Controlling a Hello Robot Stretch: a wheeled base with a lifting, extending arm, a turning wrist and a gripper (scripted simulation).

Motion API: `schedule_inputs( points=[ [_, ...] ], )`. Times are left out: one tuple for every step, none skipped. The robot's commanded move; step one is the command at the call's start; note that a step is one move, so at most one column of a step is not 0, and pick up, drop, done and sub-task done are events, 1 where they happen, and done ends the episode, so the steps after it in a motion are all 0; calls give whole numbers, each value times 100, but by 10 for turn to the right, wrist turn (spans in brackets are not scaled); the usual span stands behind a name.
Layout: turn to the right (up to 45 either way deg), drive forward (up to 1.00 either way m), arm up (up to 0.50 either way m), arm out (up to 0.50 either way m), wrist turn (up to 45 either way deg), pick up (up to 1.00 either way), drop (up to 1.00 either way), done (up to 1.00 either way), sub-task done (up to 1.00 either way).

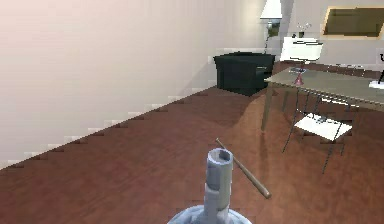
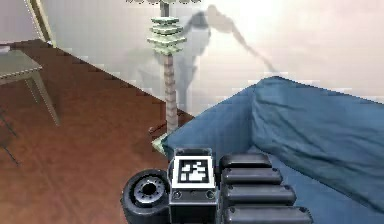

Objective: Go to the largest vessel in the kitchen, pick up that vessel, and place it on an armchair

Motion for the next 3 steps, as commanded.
schedule_inputs(
  points=[
    [270, 0, 0, 0, 0, 0, 0, 0, 0],
    [30, 0, 0, 0, 0, 0, 0, 0, 0],
    [0, 0, 0, 48, 0, 0, 0, 0, 0]
  ],
)
